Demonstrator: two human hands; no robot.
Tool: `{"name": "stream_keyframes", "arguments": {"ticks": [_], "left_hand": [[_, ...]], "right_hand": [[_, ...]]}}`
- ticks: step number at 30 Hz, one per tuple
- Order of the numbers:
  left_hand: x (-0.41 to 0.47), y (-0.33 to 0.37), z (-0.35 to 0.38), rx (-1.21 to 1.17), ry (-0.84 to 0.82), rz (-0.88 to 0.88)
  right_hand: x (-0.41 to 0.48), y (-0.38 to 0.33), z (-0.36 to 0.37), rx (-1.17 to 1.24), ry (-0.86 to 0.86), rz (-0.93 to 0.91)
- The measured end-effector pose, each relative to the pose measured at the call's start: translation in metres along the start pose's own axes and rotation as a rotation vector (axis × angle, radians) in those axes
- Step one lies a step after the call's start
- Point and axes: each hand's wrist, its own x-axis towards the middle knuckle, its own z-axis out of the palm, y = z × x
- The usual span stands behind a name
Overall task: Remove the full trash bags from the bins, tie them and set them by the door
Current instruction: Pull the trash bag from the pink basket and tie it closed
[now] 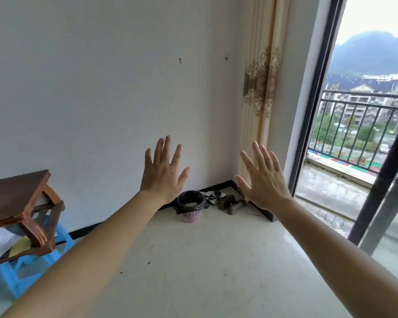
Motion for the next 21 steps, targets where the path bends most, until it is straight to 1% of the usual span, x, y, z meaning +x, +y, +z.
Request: {"name": "stream_keyframes", "arguments": {"ticks": [1, 3, 4, 7, 9, 12, 14, 18, 21], "left_hand": [[0.014, 0.002, 0.018, 0.027, -0.059, -0.002], [0.046, 0.007, 0.056, 0.065, -0.107, -0.016], [0.061, 0.008, 0.073, 0.069, -0.133, -0.033], [0.109, 0.009, 0.122, 0.048, -0.187, -0.099], [0.14, 0.007, 0.151, 0.066, -0.216, -0.136], [0.177, 0.001, 0.188, 0.034, -0.253, -0.198], [0.195, -0.007, 0.213, 0.049, -0.282, -0.203], [0.235, -0.029, 0.274, 0.049, -0.324, -0.228], [0.266, -0.05, 0.332, 0.059, -0.363, -0.237]], "right_hand": [[0.009, 0.009, 0.022, -0.001, -0.017, 0.002], [0.028, 0.031, 0.067, 0.0, -0.044, 0.044], [0.037, 0.039, 0.087, 0.012, -0.088, 0.053], [0.069, 0.067, 0.146, 0.051, -0.146, 0.058], [0.096, 0.086, 0.176, 0.051, -0.159, 0.022], [0.14, 0.109, 0.218, 0.087, -0.208, 0.037], [0.166, 0.117, 0.245, 0.101, -0.23, 0.042], [0.218, 0.125, 0.311, 0.109, -0.293, -0.005], [0.257, 0.122, 0.369, 0.113, -0.326, -0.011]]}}
